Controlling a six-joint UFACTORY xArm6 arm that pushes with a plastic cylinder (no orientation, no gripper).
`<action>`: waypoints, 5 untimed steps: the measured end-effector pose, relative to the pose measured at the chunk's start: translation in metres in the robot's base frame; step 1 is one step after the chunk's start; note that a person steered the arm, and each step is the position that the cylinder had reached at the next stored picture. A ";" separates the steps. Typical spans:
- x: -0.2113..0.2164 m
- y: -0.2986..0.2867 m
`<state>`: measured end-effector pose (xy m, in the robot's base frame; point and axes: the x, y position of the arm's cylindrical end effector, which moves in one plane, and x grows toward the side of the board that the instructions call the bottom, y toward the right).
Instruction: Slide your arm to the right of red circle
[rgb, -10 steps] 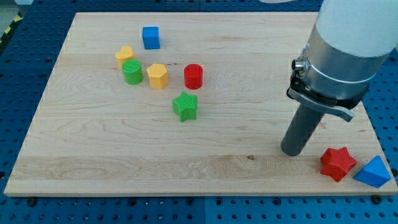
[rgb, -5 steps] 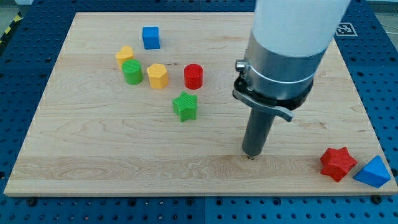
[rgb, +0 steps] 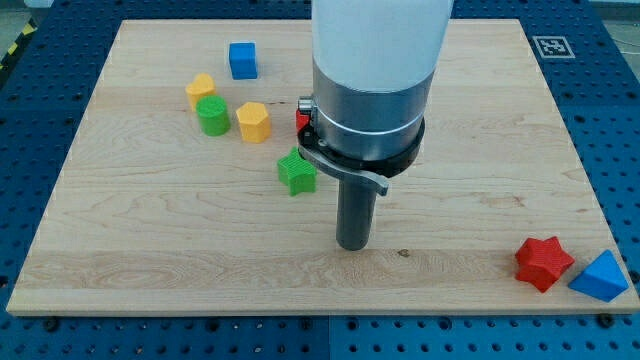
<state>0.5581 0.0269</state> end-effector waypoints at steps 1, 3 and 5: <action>-0.012 0.000; -0.043 0.000; -0.107 0.000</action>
<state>0.4510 0.0269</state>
